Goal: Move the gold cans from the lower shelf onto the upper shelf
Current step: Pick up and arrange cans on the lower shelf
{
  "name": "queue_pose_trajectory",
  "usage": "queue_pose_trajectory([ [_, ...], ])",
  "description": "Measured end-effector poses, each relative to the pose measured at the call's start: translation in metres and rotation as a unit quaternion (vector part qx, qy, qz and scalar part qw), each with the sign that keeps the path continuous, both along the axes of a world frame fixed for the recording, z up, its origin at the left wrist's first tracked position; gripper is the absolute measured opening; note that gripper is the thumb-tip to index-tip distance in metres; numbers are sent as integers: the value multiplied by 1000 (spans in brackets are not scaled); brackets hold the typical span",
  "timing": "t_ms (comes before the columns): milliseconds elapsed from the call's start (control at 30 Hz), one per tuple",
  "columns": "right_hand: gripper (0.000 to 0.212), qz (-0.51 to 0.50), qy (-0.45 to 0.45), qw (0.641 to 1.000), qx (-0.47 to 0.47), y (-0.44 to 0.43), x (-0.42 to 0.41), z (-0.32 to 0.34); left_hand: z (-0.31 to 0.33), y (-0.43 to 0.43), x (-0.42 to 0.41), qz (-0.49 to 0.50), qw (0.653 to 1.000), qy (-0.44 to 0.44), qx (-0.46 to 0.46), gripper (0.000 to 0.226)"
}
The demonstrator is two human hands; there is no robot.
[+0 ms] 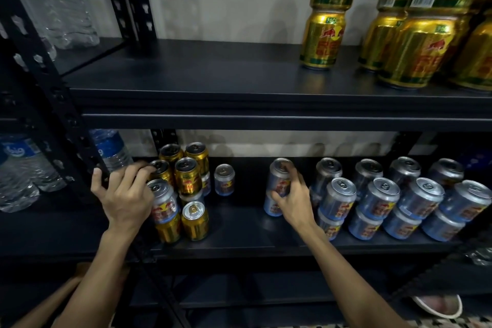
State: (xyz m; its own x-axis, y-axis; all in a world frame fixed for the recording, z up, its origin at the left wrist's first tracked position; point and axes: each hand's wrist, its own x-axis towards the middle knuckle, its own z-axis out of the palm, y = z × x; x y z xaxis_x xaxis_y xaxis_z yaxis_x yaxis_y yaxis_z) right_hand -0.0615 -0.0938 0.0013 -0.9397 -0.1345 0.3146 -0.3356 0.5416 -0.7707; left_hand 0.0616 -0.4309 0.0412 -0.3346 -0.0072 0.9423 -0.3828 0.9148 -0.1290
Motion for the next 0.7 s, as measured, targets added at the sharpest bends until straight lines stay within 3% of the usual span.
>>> queue_pose_trajectory([
  [233,102,-8,-26,999,-37,-3,7,-7,2,2,0,-1,1000,10,-10,34],
  [700,106,-17,10,998,-56,-5,10,-8,3,0,0,-7,1000,10,-13,30],
])
